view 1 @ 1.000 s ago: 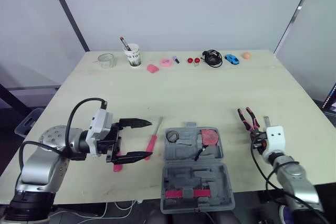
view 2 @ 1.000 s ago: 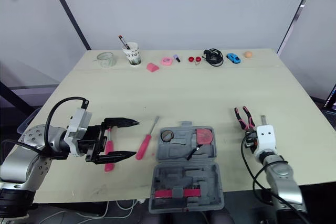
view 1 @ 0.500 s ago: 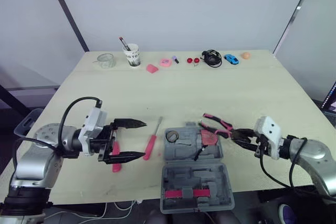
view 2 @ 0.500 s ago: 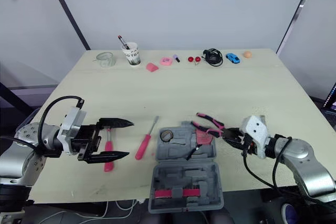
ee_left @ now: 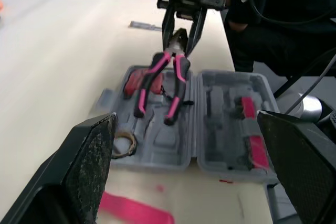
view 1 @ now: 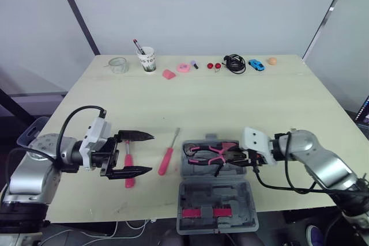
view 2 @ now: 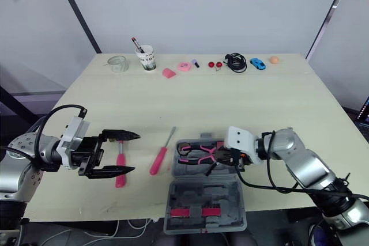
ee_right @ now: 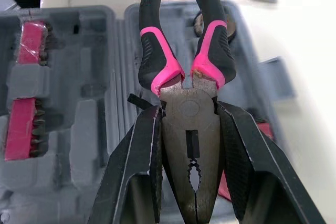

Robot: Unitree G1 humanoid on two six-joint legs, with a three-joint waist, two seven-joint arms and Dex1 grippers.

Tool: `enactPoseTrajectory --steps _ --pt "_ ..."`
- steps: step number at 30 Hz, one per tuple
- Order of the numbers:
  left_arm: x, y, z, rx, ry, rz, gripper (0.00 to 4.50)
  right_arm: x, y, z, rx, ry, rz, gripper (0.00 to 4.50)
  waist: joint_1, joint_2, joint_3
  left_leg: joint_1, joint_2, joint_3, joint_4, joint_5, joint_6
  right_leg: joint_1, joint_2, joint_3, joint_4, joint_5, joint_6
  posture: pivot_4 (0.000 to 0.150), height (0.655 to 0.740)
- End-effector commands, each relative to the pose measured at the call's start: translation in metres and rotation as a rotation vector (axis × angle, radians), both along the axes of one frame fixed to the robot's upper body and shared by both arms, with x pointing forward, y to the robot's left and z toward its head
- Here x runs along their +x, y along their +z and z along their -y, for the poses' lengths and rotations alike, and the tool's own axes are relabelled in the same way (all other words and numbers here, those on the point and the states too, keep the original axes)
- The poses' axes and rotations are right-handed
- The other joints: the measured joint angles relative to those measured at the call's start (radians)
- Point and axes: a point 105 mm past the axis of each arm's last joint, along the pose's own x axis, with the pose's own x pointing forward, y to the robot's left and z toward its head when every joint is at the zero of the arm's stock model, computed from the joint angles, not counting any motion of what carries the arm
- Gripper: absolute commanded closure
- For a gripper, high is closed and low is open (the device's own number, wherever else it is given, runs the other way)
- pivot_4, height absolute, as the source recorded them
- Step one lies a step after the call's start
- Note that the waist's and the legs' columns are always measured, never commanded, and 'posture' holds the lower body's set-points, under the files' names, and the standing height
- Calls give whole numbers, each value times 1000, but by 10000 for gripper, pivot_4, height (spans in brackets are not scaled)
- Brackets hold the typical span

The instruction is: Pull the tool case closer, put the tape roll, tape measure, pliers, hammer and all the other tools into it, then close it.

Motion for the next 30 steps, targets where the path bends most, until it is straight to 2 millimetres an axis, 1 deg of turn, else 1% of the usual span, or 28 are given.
enactPoseTrajectory --steps 1,4,6,8,20,23,29,30 --pt "-2 8 -9 49 -22 36 0 6 4 -3 -55 16 33 35238 0 0 0 0 0 0 0 0 0 0 0 0 0 0 0 1500 7400" --pt "-2 4 -12 69 -23 31 0 7 -2 -4 -94 26 23 35238 1 0 0 0 0 0 0 0 0 0 0 -1 0 0 0 1500 7400" --pt "-2 -1 -14 96 -29 32 0 9 -6 -8 -120 34 28 35238 -1 0 0 -1 0 0 0 0 0 0 0 -1 0 0 0 1500 7400" --pt "-2 -2 -14 92 -26 35 0 10 -10 -11 -131 41 31 35238 -2 0 0 -1 0 0 0 0 0 0 0 -1 0 0 0 1500 7400" --pt "-1 -4 -13 89 -37 33 0 11 -23 -24 -129 62 15 35238 -3 0 0 -1 0 0 1 0 0 0 0 -1 1 0 0 1500 7400" --pt "-2 -6 -12 108 -49 37 0 12 -24 -31 -113 68 12 35238 -3 0 0 -1 0 0 1 0 0 0 0 -1 2 0 0 1500 7400" --pt "-5 -9 -9 122 -71 38 0 13 -31 -28 -127 67 12 35238 -6 -1 -1 0 0 0 1 0 0 0 0 -1 3 0 0 1500 7400" --pt "-6 -10 -9 123 -73 37 0 13 -31 -27 -131 66 18 30238 -6 -1 0 0 0 0 1 0 0 0 0 -1 3 0 0 1500 7400"
